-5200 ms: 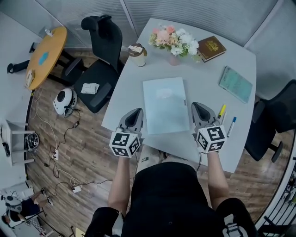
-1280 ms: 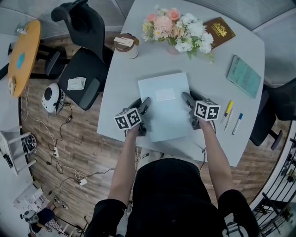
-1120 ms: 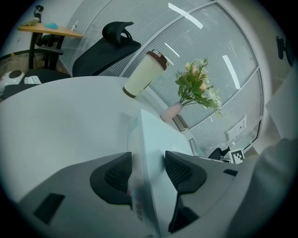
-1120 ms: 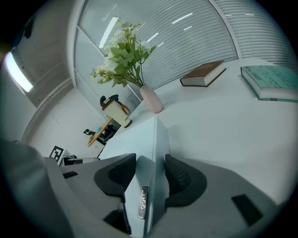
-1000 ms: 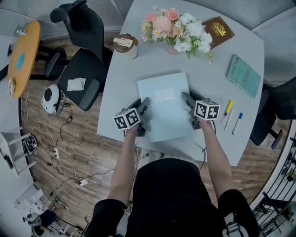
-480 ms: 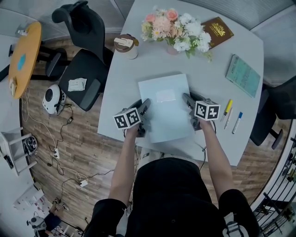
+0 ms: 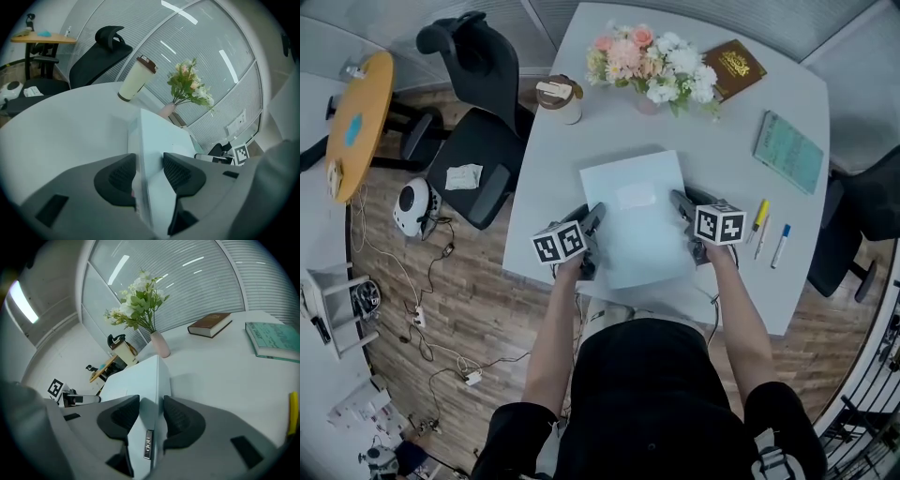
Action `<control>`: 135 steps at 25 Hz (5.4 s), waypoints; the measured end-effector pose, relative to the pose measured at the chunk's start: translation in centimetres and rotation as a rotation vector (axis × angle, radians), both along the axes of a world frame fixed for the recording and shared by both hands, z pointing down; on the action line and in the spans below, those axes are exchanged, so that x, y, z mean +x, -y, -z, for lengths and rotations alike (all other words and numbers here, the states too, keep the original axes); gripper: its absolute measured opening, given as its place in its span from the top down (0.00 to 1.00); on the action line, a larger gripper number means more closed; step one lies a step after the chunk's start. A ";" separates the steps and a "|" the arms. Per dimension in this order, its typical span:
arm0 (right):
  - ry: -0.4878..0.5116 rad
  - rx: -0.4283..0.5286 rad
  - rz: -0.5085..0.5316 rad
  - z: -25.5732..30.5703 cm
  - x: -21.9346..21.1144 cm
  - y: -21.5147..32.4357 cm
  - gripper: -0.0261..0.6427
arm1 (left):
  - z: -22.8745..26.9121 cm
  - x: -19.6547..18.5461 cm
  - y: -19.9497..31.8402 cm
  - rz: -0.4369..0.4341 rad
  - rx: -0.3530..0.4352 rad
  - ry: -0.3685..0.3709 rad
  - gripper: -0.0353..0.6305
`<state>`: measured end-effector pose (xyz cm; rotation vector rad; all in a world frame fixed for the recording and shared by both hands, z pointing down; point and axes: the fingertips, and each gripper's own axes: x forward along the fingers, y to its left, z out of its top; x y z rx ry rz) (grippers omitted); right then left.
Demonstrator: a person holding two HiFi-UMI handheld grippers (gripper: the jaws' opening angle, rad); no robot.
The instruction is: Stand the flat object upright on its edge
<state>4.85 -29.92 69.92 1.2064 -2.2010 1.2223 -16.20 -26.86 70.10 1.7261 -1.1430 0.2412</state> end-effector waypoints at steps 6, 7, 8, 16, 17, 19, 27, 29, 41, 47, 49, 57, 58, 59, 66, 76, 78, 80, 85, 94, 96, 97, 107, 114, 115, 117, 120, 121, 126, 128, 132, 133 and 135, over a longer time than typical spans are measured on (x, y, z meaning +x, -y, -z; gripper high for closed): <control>-0.008 0.043 0.021 2.0 0.2 -0.8 0.69 | 1.7 0.3 -0.8 -0.013 0.050 -0.001 0.65; -0.009 0.050 0.025 2.3 0.3 -0.8 0.69 | 2.0 0.4 -0.9 -0.015 0.060 -0.001 0.65; -0.009 0.057 0.031 2.6 0.3 -1.0 0.69 | 2.3 0.5 -1.0 -0.017 0.070 0.000 0.65; -0.022 0.114 0.071 5.2 0.4 -1.5 0.70 | 4.8 0.7 -1.4 -0.033 0.146 0.027 0.65; -0.021 0.122 0.077 5.6 0.5 -1.5 0.70 | 5.1 0.7 -1.3 -0.035 0.159 0.031 0.65; -0.023 0.143 0.086 6.4 0.6 -1.5 0.70 | 6.0 0.9 -1.3 -0.040 0.184 0.041 0.65; -0.037 0.215 0.122 9.0 1.2 -2.1 0.71 | 9.0 1.5 -1.6 -0.069 0.258 0.088 0.65; -0.048 0.234 0.129 9.6 1.3 -2.2 0.71 | 9.6 1.7 -1.7 -0.077 0.276 0.101 0.65; -0.096 0.338 0.155 12.8 1.9 -2.2 0.72 | 13.4 2.3 -1.8 -0.109 0.386 0.191 0.65; -0.109 0.380 0.159 14.0 2.1 -2.1 0.72 | 14.7 2.5 -1.9 -0.117 0.421 0.225 0.66; -0.110 0.391 0.159 14.3 2.1 -2.2 0.73 | 15.1 2.5 -2.0 -0.119 0.433 0.238 0.66; -0.129 0.438 0.137 15.6 2.5 -1.9 0.73 | 16.7 2.9 -1.7 -0.105 0.494 0.285 0.67; -0.133 0.443 0.134 15.7 2.6 -1.8 0.74 | 16.8 3.0 -1.7 -0.101 0.501 0.290 0.66; -0.138 0.447 0.132 15.8 2.7 -1.8 0.74 | 16.9 3.1 -1.6 -0.099 0.507 0.294 0.67; -0.168 0.498 0.122 16.2 3.6 -1.5 0.74 | 17.6 4.0 -1.0 -0.105 0.576 0.350 0.67; -0.179 0.545 0.111 16.1 3.8 -2.0 0.75 | 17.5 4.0 -1.0 -0.078 0.633 0.373 0.68; -0.180 0.558 0.110 16.1 3.8 -2.2 0.76 | 17.3 3.9 -1.2 -0.073 0.638 0.372 0.68; -0.180 0.565 0.111 16.1 3.8 -2.5 0.76 | 17.0 3.9 -1.4 -0.069 0.638 0.371 0.68; -0.182 0.560 0.122 16.0 3.7 -2.9 0.76 | 16.9 3.8 -1.8 -0.071 0.637 0.368 0.68; -0.176 0.551 0.130 16.0 3.9 -4.5 0.77 | 16.9 4.0 -3.4 -0.093 0.642 0.369 0.68; -0.175 0.548 0.131 15.9 3.9 -4.8 0.77 | 16.9 3.9 -3.7 -0.096 0.642 0.367 0.68; -0.175 0.546 0.132 15.9 3.9 -5.0 0.77 | 16.9 3.9 -3.8 -0.097 0.642 0.365 0.68; -0.151 0.536 0.127 15.8 4.3 -6.2 0.77 | 16.7 4.3 -5.1 -0.090 0.645 0.354 0.67; -0.149 0.530 0.120 15.8 4.3 -6.8 0.77 | 16.7 4.2 -5.8 -0.075 0.641 0.329 0.67; -0.150 0.530 0.118 15.8 4.3 -6.9 0.77 | 16.7 4.2 -5.9 -0.075 0.640 0.326 0.67; -0.150 0.529 0.118 15.9 4.3 -7.1 0.77 | 16.7 4.2 -6.1 -0.071 0.640 0.319 0.67; -0.147 0.530 0.118 15.8 4.3 -7.3 0.77 | 16.5 4.2 -6.3 -0.059 0.642 0.311 0.67; -0.148 0.532 0.116 15.7 4.4 -7.3 0.77 | 16.4 4.3 -6.3 -0.056 0.644 0.308 0.67; -0.148 0.529 0.112 15.5 4.7 -7.7 0.78 | 16.4 4.4 -6.8 -0.063 0.643 0.317 0.67; -0.147 0.529 0.113 15.5 4.8 -7.8 0.78 | 16.4 4.5 -6.9 -0.063 0.641 0.320 0.67; -0.148 0.531 0.115 15.5 5.0 -8.0 0.80 | 16.3 4.6 -7.2 -0.056 0.636 0.317 0.67; -0.149 0.531 0.117 15.5 5.0 -8.1 0.80 | 16.3 4.6 -7.3 -0.055 0.635 0.318 0.67; -0.154 0.530 0.122 15.5 5.0 -8.3 0.81 | 16.3 4.6 -7.5 -0.055 0.634 0.322 0.67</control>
